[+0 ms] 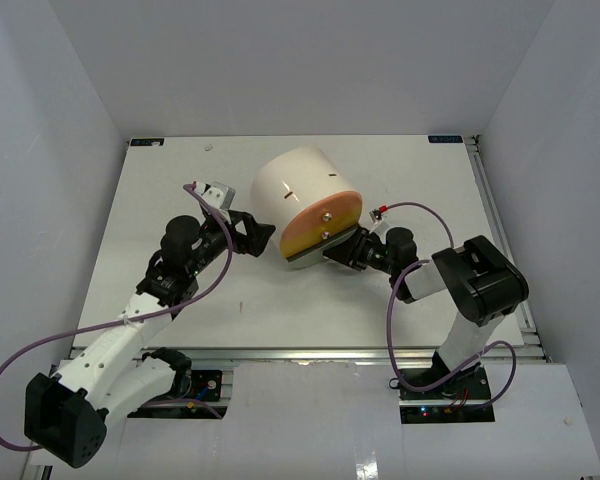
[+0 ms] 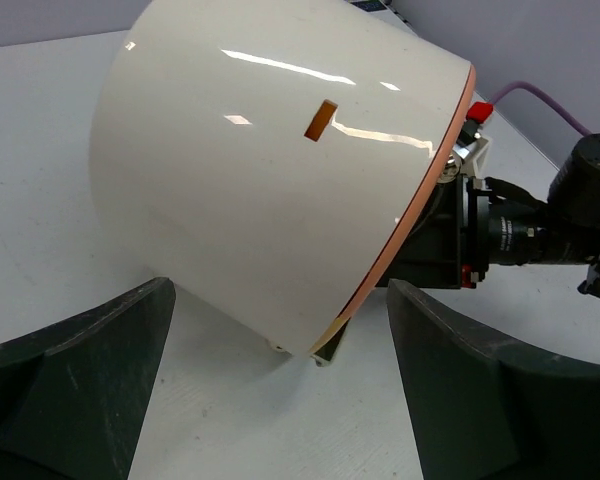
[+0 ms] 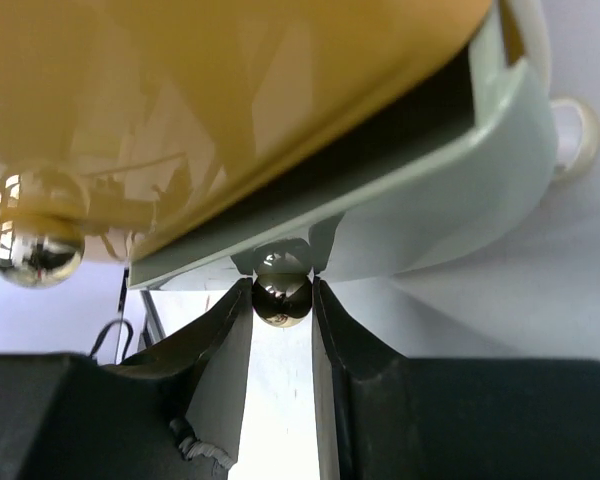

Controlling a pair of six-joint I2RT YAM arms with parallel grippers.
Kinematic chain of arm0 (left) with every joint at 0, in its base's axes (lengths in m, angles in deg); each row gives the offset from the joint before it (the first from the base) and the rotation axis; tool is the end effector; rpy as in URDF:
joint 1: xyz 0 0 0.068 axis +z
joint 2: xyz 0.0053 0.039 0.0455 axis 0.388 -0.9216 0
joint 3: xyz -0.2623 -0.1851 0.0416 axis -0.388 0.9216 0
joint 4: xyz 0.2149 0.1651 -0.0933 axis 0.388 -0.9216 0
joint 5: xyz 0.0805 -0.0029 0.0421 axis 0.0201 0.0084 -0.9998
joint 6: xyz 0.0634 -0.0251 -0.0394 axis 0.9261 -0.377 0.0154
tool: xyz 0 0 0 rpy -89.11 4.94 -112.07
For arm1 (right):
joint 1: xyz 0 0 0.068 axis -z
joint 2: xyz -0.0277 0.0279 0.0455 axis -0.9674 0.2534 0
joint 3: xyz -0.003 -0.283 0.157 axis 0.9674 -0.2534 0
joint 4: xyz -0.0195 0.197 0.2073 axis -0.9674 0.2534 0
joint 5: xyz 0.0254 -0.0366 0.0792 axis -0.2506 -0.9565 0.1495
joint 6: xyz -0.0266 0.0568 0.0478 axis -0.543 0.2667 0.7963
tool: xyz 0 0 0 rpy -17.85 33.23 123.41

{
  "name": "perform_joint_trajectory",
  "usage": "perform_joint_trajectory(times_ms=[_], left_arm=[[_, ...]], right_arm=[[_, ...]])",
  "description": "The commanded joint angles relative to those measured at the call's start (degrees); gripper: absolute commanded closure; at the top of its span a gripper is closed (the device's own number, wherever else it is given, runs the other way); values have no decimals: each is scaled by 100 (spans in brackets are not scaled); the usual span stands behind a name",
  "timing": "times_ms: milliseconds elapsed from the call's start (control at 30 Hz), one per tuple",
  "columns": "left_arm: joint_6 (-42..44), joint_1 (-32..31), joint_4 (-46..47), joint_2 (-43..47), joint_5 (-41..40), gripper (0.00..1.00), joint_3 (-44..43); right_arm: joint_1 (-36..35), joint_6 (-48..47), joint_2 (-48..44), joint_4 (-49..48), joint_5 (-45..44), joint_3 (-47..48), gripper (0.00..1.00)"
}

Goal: Organize the makeup

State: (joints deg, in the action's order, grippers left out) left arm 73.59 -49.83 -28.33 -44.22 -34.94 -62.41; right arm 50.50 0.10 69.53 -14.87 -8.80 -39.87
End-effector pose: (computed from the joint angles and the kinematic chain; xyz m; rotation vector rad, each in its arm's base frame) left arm 0.2096 -0.1200 0.3335 0.3563 1.7324 -0.6540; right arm 0.2912 0.1692 0.1512 0.0674 1.9940 1.3318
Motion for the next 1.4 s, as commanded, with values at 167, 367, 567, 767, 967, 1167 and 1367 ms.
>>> perform_joint_trajectory(times_ms=[167,367,567,767,967,1167,1367], left_arm=[[-290,-575,-192,277,-506,2,133],[124,-1437,-363,-77,-1597,2,-225],[418,-2027,-434,-713,-2896,2,-665],[317,-2133,-400,-837,-3024,2,-777],[209,-2140,-463,-434,-3034,2,-666],[-569,-2134,-1094,288,-3393,2,-369],[-1995,-1942,-2239,983,-4000,2,-67]], right_arm=[[285,-868,-697,852,1011,-399,78],[540,-1452,-967,1727,1511,-429,77],[698,-1657,-1126,2211,1674,-359,74],[706,-1764,-978,2193,1868,-215,50],[778,-2117,-1197,2417,2078,-105,17],[1291,-3095,-1891,3749,2488,71,10],[2232,-5886,-2717,6220,3458,733,10]])
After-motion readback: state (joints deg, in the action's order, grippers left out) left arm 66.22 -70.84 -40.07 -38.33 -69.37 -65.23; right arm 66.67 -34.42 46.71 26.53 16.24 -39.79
